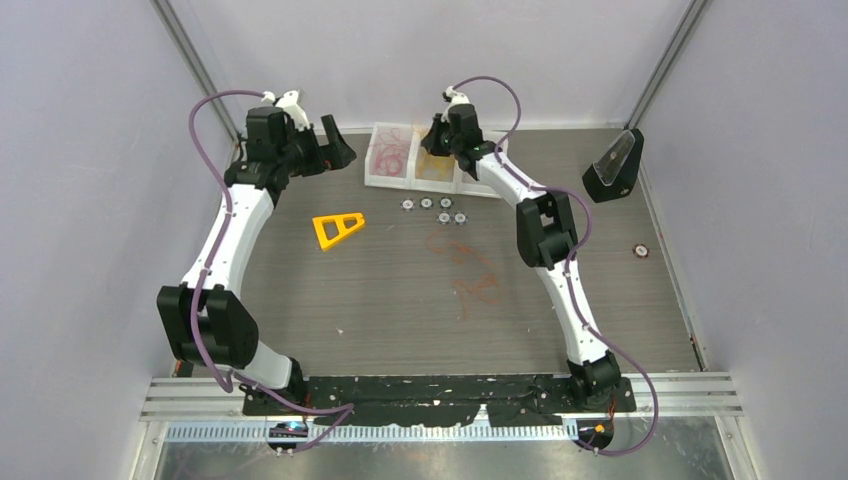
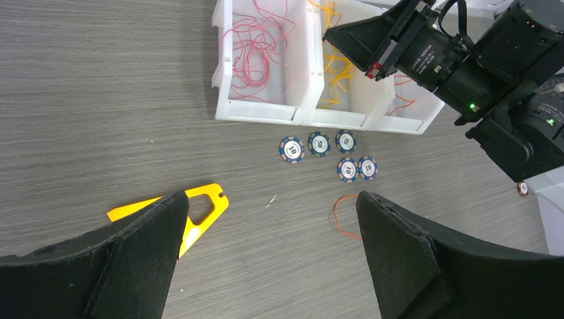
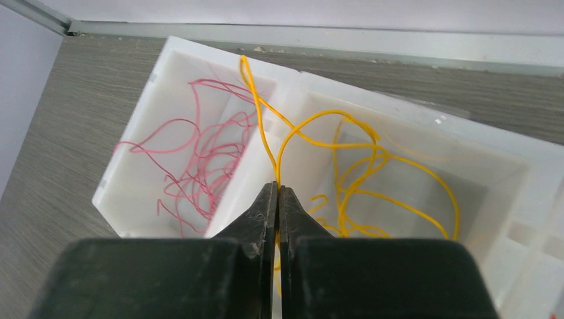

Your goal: Untangle the cables

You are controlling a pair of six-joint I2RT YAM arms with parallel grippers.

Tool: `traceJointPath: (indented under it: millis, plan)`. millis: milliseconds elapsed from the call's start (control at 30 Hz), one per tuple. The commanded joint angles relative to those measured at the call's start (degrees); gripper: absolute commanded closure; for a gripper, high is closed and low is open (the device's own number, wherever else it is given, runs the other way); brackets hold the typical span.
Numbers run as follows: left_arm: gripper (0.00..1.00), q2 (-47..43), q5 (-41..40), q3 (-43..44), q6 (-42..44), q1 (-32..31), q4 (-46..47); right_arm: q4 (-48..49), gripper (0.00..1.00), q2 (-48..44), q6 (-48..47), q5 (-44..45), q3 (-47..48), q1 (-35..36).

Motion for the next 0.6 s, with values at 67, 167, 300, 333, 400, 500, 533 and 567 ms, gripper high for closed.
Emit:
traceJointPath:
  millis: [67, 167, 300, 333, 400, 500, 533, 567]
  plan:
    - [0.00, 0.7, 2.1, 2.8, -1.1, 0.3, 1.7, 6.8, 0.95, -9.1, 0.4, 0.1, -8.1, -2.2]
    - [0.00, 1.1, 2.5, 3.0, -1.6, 0.4, 2.0, 5.2, 0.95, -10.3, -0.2, 0.8, -9.1, -2.3]
    - [0.00, 1.2, 2.8, 3.1, -1.7, 0.4, 1.9, -1.0, 0.95, -9.8, -0.4, 0.6, -9.5, -2.3]
    - [0.01, 1.2, 2.7, 3.0, -1.6, 0.4, 1.8, -2.5, 0.95, -9.5, -0.4, 0.6, -9.4, -2.3]
    - [0.00, 0.8, 2.6, 2.8, -1.3, 0.4, 1.6, -3.8, 0.95, -9.2, -0.9, 0.5, -9.4, -2.1]
    - [0.00, 0.4, 2.5, 2.4, -0.9, 0.4, 1.4, -4.7, 0.95, -8.7, -2.5, 0.0, -8.7, -1.5]
    - [0.01, 0.4, 2.5, 2.2, -0.8, 0.3, 1.3, -5.5, 0.95, -8.2, -3.2, -0.2, -8.2, -1.2]
    - [0.00, 0.3, 2.5, 2.2, -0.7, 0.4, 1.2, -6.0, 0.95, -7.9, -3.6, -0.4, -6.8, -0.9]
